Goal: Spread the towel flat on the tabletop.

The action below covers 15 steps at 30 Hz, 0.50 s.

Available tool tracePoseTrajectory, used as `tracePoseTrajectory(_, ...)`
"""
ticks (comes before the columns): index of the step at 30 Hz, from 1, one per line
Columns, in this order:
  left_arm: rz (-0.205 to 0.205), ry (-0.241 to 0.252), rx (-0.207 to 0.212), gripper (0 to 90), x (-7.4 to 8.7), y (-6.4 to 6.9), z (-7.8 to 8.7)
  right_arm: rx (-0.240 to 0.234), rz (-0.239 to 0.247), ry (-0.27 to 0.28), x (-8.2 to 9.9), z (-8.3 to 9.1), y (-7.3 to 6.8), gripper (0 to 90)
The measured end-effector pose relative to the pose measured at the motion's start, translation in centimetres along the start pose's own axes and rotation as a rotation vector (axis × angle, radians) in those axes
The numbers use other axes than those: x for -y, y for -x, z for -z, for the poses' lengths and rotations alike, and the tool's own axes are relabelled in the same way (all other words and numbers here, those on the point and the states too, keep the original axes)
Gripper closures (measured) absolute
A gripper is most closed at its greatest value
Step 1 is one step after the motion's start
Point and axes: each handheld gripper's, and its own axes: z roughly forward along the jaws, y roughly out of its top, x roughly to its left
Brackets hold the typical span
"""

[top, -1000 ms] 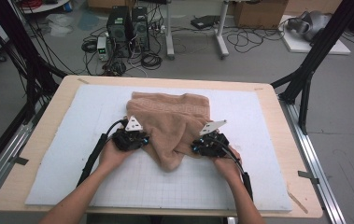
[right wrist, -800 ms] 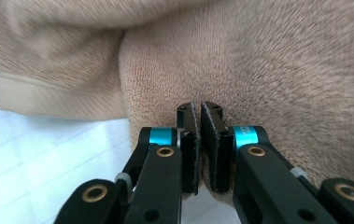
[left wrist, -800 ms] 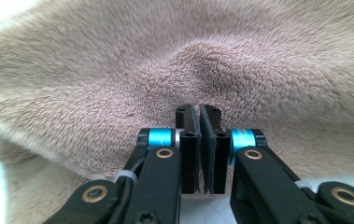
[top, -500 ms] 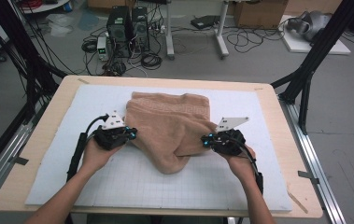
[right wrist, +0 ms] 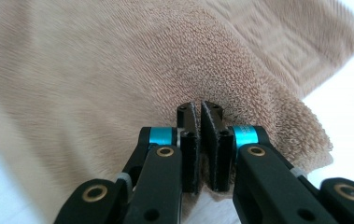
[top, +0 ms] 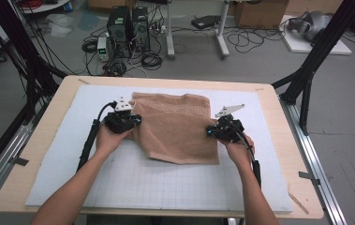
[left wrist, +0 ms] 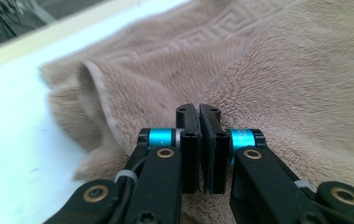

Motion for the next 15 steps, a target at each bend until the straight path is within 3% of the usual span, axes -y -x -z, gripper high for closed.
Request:
tracePoseTrajectory(4, 0.01, -0.009, 0.03, 82.1, 0.1, -0.2, -0.4, -0.009, -0.057, 0.008, 0.5, -0.7, 1.2, 85.0)
tracePoseTrajectory(9, 0.009, 0.034, 0.052, 74.6, 0.1, -0.8, 2.3, -0.002, -0.024, 0.055, 0.4, 0.6, 0.5, 74.0)
tracePoseTrajectory(15, -0.014, 0.056, 0.093, 71.0, 1.2, -0.8, 5.3, -0.02, 0.015, 0.138, 0.9, 3.1, -1.1, 69.3)
